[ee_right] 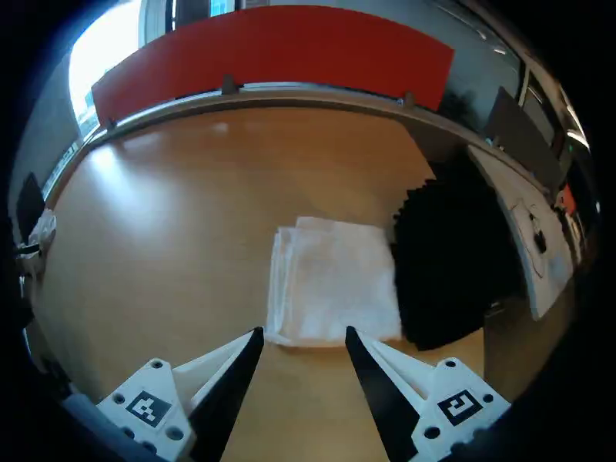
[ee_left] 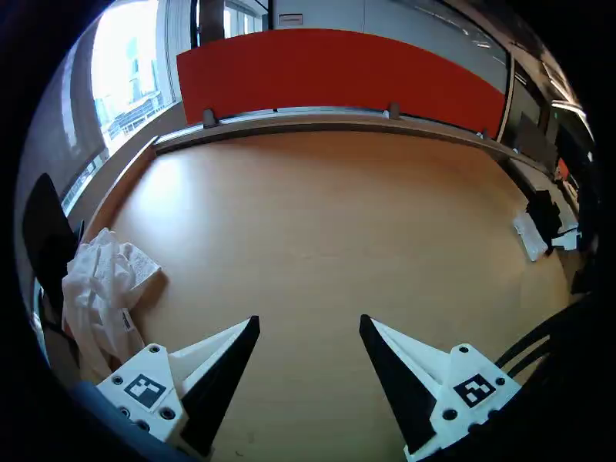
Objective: Fold towel
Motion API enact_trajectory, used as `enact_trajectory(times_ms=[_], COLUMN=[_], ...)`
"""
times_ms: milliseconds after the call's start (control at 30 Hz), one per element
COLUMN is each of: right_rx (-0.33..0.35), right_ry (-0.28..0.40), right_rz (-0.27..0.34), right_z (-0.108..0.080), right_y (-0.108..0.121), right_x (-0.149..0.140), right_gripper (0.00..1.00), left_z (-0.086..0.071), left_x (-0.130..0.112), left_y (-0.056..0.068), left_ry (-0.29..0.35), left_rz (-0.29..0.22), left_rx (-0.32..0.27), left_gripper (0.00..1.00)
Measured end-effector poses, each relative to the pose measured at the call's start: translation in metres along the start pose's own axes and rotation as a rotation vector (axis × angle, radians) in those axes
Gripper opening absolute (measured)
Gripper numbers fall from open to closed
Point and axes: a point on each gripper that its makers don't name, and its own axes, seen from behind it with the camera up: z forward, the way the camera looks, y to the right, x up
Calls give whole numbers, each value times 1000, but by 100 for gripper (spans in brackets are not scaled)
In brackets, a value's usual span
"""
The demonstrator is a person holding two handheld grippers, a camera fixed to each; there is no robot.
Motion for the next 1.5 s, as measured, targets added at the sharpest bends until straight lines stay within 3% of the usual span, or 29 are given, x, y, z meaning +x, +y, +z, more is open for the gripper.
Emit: enact_trajectory(times_ms=[800, 1200, 1500], right_rx=[156, 154, 130], right_ry=[175, 219, 355], right_rz=[41, 21, 26], right_z=[-31, -33, -44], right_y=[-150, -179, -192], right_x=[55, 66, 95], right_gripper=[82, 82, 82], left_z=[4, 3, -2], left_x=[13, 28, 59], left_y=[-5, -14, -13], left_ry=[32, 70, 180], left_rz=[-18, -38, -69], left_rx=[-9, 4, 3], left_gripper=[96, 96, 96])
